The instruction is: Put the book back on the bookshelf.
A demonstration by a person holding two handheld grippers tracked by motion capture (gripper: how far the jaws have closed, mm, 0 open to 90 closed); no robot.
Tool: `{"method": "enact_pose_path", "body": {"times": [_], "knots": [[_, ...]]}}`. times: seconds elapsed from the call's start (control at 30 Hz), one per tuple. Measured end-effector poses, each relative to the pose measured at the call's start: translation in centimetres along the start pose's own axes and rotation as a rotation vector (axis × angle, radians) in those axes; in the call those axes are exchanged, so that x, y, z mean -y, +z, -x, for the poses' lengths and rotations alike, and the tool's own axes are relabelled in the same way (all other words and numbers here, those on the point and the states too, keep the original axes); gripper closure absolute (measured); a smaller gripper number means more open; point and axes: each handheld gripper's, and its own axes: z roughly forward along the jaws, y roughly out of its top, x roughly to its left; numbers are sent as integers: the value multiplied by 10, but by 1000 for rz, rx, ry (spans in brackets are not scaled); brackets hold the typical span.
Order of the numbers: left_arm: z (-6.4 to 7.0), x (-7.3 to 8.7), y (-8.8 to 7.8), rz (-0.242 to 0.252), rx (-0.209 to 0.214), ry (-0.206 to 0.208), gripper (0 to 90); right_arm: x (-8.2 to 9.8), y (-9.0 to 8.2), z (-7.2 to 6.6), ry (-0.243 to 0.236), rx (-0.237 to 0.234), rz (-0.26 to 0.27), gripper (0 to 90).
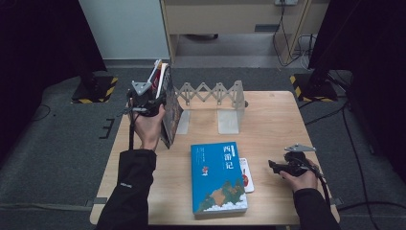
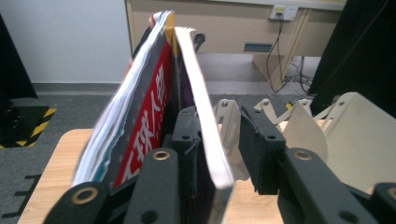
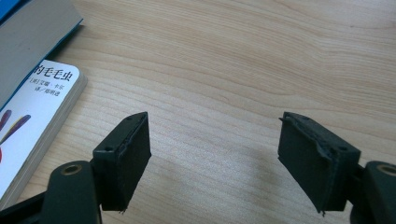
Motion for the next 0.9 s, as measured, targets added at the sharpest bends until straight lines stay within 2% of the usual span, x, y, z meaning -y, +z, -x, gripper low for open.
{"method": "enact_pose_path", "body": {"times": [0.1,0.37,0.53,0.63,0.73,0.9], "knots": [[-4,0,-8,28,38,-6,593,0,0,0,1,0,0,253],[-15,2,-28,67,129,-35,526,0,0,0,1,1,3,248],[-22,7,-40,79,188,-51,496,0,-1,0,0,-1,5,247],[-26,10,-47,82,202,-27,480,0,-2,0,2,0,12,247],[-32,16,-55,84,236,-41,472,0,-2,0,7,0,11,247],[-37,29,-69,75,271,-47,456,-1,-3,-1,5,7,16,246]]}}
